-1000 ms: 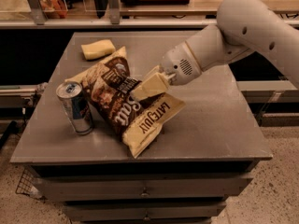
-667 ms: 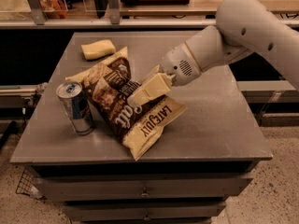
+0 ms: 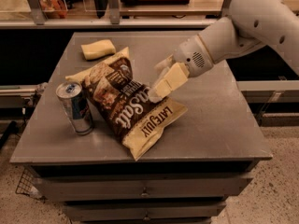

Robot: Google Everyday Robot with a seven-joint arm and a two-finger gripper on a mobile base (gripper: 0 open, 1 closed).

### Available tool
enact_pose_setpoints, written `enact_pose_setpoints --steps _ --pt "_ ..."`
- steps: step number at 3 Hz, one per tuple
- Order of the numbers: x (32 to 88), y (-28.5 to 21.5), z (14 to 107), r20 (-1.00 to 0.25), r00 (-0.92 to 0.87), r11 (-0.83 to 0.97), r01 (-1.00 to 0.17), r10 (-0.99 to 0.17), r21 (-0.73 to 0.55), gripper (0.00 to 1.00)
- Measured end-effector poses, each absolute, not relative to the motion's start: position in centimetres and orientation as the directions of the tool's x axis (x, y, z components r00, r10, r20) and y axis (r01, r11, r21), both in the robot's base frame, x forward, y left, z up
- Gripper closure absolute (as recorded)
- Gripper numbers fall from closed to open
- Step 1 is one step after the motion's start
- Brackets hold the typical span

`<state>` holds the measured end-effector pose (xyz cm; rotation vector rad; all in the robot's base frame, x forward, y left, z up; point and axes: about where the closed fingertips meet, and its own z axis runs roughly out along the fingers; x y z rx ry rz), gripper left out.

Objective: Move brown chip bag near redbull can

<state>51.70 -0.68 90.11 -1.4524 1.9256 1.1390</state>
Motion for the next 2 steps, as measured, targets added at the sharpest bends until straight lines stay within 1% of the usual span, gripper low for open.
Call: enact_pose_setpoints --steps 1,2 --pt "53.9 -4.8 90.7 -0.773 -0.315 0.143 -0.948 -0.551 0.285 0.00" --pt "57.4 -12.1 93.5 -0.788 -0.293 0.255 -0.950 -0.541 0.178 0.00"
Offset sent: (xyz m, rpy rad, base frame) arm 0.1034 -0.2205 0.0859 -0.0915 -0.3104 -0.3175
